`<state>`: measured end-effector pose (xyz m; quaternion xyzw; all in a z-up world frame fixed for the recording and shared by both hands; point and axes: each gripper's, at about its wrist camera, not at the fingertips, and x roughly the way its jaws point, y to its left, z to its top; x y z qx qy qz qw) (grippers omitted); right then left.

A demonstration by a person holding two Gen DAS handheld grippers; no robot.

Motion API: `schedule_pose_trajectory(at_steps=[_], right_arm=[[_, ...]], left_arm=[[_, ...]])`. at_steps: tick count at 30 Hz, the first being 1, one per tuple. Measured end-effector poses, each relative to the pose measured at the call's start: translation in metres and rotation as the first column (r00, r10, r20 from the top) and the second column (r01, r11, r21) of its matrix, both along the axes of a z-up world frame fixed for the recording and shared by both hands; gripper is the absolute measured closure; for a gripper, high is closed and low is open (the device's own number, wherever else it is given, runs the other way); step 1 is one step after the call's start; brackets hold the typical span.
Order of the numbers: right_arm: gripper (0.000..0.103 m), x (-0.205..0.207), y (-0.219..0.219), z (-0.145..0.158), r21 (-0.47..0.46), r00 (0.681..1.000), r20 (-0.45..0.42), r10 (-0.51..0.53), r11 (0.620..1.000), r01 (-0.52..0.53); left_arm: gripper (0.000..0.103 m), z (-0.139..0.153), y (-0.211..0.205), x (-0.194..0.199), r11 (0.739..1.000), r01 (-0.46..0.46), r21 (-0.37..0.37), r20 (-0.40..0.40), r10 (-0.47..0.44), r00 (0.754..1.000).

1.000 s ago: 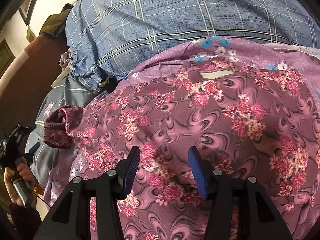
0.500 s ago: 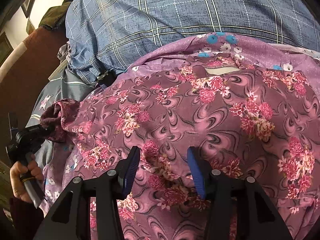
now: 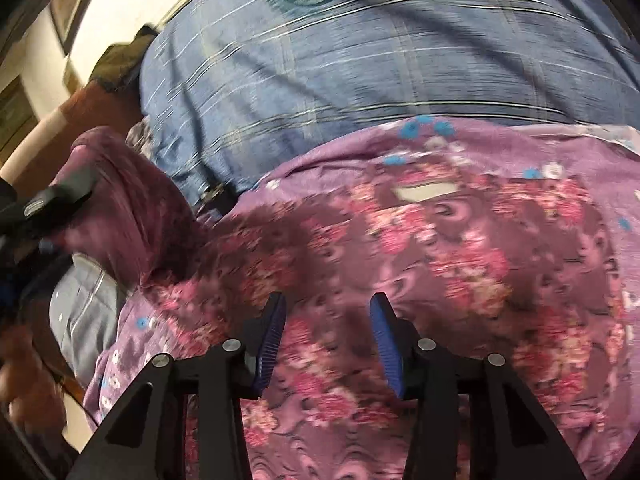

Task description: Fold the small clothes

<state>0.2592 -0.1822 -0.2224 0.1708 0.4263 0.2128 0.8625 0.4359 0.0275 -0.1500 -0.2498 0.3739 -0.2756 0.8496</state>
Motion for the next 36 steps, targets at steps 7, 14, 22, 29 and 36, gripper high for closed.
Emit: schedule_pose_trajectory(at_steps=[7, 14, 22, 29, 36], right_arm=[[0.049, 0.011, -0.063, -0.007, 0.081, 0.988, -0.062, -0.138, 0.986, 0.143], [0.049, 0.019, -0.054, -0.024, 0.208, 0.981, -0.192, 0.040, 0.978, 0.001], [0.052, 0.019, -0.015, -0.048, 0.183, 0.958, -0.274, 0.082, 0.983, -0.031], [0.092, 0.005, 0.010, -0.019, 0.042, 0.987, -0.113, 0.116, 0.993, -0.112], [0.092, 0.009, -0.078, 0.027, 0.064, 0.965, 0.072, -0.254, 0.966, 0.249]], left_arm=[[0.035, -0.009, 0.048, -0.005, 0.989, -0.129, -0.072, 0.003, 0.130, 0.992], [0.035, -0.050, 0.107, -0.016, 0.887, -0.456, 0.077, -0.129, 0.462, 0.877], [0.035, -0.052, 0.129, -0.038, 0.808, -0.572, 0.144, -0.188, 0.590, 0.786], [0.035, -0.052, 0.137, -0.052, 0.780, -0.604, 0.164, -0.200, 0.626, 0.754], [0.035, -0.055, 0.132, -0.039, 0.801, -0.565, 0.200, -0.193, 0.597, 0.778]])
